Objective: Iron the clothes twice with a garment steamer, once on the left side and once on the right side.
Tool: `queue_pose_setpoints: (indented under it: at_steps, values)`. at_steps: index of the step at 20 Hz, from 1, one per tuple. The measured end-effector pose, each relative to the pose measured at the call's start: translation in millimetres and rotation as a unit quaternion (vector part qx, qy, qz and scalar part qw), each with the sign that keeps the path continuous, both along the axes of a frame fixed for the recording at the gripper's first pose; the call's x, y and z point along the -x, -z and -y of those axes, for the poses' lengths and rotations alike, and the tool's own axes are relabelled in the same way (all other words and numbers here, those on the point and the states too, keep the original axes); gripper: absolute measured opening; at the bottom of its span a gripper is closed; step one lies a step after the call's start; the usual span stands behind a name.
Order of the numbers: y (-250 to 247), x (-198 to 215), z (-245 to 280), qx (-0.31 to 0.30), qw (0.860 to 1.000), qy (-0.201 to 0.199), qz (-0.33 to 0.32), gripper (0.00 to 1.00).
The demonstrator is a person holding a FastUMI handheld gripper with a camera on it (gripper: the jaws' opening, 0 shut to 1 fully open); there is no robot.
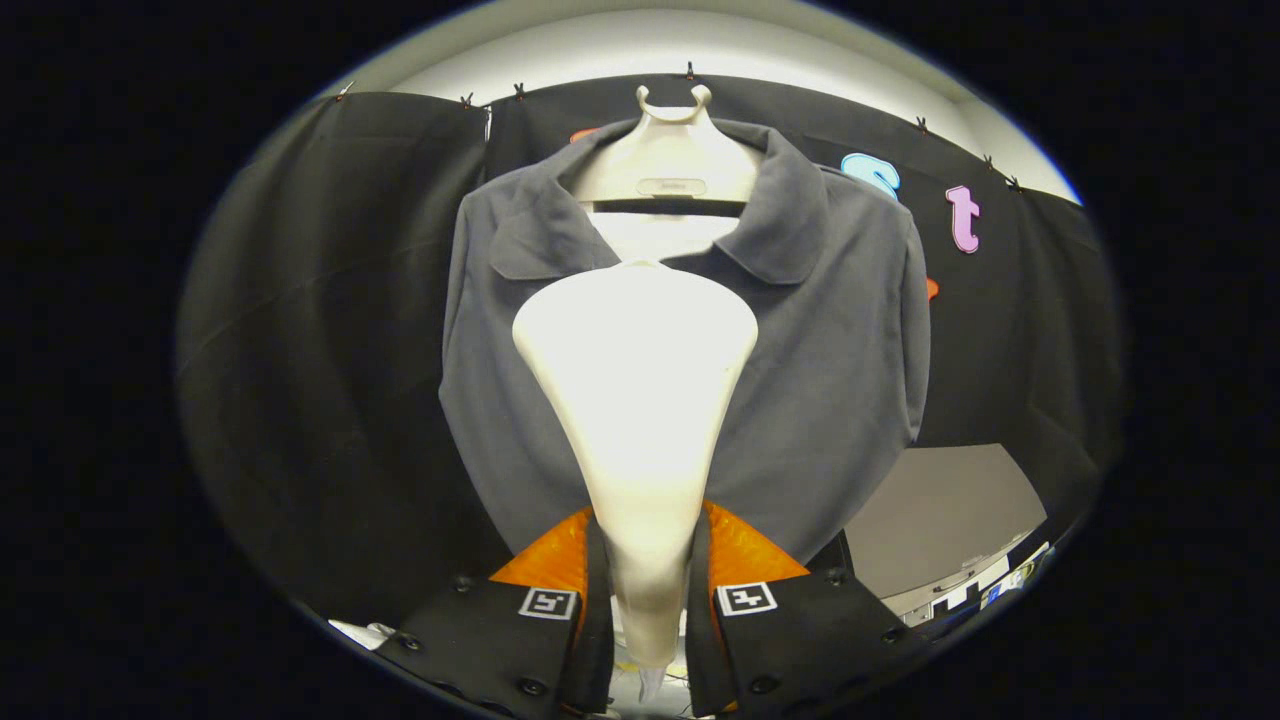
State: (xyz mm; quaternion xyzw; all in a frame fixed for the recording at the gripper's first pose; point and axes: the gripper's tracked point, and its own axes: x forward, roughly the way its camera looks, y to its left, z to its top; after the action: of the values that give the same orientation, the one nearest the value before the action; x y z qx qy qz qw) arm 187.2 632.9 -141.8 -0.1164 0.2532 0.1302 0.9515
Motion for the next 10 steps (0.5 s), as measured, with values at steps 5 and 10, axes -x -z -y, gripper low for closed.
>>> queue_pose_setpoints:
  at_steps: [5, 10]
  values:
    - [0, -3, -41, 0.0, 1.0, -0.023, -0.002, 0.37]
    - [19, -20, -60, 0.008, 1.0, -0.018, -0.013, 0.37]
